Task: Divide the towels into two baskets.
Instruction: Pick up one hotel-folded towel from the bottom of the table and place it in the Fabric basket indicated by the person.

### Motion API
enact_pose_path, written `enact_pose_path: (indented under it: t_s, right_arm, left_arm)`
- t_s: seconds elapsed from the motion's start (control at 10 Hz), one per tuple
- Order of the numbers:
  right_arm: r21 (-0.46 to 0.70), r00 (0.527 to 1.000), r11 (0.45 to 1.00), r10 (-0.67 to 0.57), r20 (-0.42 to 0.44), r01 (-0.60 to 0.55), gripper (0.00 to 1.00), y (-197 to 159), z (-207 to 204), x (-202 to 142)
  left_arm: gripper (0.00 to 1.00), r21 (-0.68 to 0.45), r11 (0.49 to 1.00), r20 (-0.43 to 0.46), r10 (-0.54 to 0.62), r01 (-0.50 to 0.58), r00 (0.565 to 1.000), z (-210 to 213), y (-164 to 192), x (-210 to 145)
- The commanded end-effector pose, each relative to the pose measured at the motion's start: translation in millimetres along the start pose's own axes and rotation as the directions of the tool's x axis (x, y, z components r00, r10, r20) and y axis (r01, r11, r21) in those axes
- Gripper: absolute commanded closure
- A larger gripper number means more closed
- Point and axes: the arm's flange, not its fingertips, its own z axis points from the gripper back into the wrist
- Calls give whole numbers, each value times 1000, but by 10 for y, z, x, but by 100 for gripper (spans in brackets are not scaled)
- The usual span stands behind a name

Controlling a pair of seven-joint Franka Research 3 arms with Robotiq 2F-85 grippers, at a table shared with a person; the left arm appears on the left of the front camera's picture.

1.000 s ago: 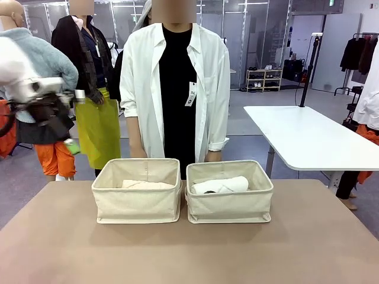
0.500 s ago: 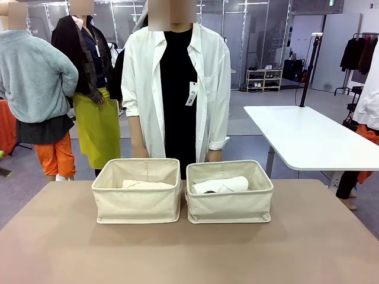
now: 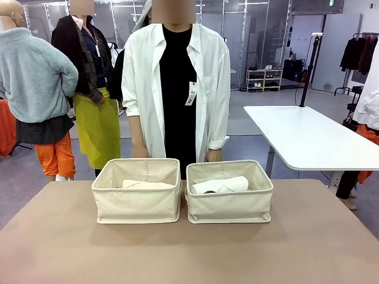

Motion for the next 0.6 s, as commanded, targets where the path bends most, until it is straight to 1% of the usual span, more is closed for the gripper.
enact_pose_path:
  t_s: [0.0,0.1,0.5]
  right_arm:
    - [-3,1000,1000,-2,-1,2,0,33,-8,-12]
    - [-3,1000,1000,-2,-1,2,0,33,-8,-12]
    - [-3,1000,1000,-2,-1,2,0,33,-8,-12]
  left_arm:
    - [11,-2,1000,-45,6,-6,999,-84,96,292]
    - [11,0,1000,0,0,0,1000,0,0,0]
    - [11,0,1000,0,0,0,1000,0,0,0]
